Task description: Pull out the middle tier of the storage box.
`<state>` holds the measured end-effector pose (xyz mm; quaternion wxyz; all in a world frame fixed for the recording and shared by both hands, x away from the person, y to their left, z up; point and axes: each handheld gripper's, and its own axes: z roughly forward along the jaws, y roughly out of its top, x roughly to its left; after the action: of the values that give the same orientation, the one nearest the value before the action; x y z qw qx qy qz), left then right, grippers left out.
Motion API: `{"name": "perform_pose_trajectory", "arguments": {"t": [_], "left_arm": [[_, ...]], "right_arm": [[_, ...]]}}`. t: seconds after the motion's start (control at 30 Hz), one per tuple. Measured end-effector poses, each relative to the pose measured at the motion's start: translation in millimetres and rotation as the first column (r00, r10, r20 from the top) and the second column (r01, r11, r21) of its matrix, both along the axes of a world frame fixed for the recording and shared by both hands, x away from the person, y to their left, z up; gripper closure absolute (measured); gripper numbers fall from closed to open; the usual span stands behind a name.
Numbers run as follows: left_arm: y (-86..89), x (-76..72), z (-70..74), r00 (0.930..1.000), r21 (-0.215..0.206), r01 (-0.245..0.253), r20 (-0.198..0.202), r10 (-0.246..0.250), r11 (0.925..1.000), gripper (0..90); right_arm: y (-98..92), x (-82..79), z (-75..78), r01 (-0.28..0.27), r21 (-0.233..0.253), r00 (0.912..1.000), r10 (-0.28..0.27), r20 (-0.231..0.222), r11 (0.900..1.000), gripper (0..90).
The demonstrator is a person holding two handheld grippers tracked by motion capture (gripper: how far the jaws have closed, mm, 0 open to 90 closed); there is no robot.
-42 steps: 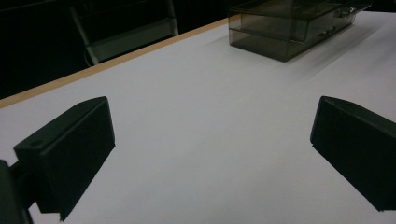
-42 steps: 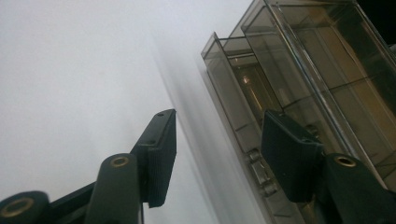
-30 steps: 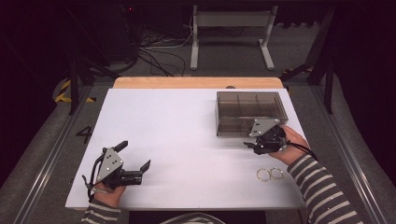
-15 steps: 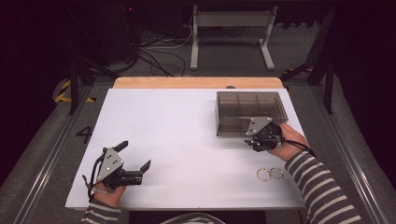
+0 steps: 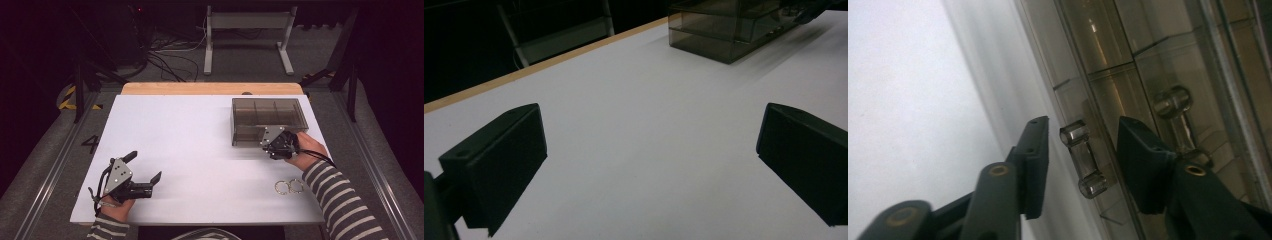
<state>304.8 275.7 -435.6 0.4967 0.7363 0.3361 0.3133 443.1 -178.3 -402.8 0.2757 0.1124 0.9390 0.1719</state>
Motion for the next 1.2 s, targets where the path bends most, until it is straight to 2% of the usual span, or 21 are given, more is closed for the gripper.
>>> {"name": "perform_pose_trajectory", "arguments": {"t": [0.03,0.1,0.33,0.7,0.83,1.2], "left_arm": [[0.0,0.0,0.0,1.0,0.0,0.0,0.0,0.0,1.0,0.5],[0.1,-0.2,0.2,1.0,0.0,0.001,0.002,-0.001,1.0,0.5],[0.5,-0.2,0.4,1.0,0.003,0.001,0.006,-0.001,1.0,0.5],[-0.5,-0.2,0.0,1.0,0.001,0.002,0.001,-0.002,1.0,0.5],[-0.9,0.2,-0.1,1.0,0.003,0.001,0.002,-0.001,1.0,0.5],[-0.9,0.4,-0.1,1.0,0.005,0.004,0.002,-0.004,1.0,0.4]], "right_arm": [[-0.3,0.1,1.2,-0.013,-0.012,0.9999,0.013,0.005,1.0,60.1],[-0.2,-0.2,2.1,0.001,-0.007,0.9999,0.0,0.014,1.0,62.5],[1.5,-1.7,3.2,0.005,-0.013,0.9999,-0.005,0.015,1.0,63.5],[-1.5,-15.8,9.6,-0.015,-0.019,0.9999,0.015,-0.005,1.0,63.9],[-2.5,-20.1,8.3,-0.015,-0.006,0.9998,0.015,-0.014,1.0,64.0],[-3.4,-31.0,7.4,-0.04,-0.017,0.9988,0.04,-0.029,0.999,64.6]]}}
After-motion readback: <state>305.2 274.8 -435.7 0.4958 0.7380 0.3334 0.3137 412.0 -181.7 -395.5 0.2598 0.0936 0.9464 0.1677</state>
